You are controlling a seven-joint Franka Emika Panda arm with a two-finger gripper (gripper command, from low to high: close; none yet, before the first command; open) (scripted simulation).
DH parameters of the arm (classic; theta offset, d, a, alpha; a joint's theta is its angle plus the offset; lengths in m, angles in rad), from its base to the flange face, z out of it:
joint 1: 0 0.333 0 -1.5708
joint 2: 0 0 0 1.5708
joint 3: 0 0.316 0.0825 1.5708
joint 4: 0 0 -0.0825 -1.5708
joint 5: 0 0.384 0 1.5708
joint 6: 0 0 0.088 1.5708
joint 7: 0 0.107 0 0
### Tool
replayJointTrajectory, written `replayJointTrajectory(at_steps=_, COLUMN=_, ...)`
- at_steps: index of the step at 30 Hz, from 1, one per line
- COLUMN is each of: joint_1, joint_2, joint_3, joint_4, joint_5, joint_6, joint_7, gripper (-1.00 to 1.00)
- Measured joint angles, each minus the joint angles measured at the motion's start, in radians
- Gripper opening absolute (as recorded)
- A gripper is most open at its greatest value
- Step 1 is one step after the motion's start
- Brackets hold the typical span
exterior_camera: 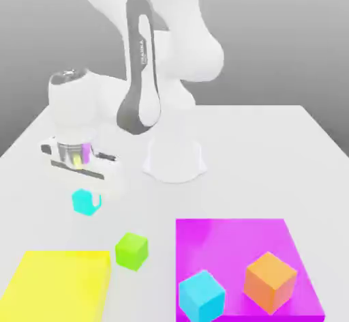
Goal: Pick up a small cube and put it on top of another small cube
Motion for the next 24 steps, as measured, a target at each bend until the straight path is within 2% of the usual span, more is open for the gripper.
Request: replayJointTrajectory(at_steps=24, joint_1=0.478, joint_2=0.153, joint_3=0.261, joint_4=0.695, joint_5=0.026, joint_6=-0.543, joint_7=0.900, gripper=-1.00)
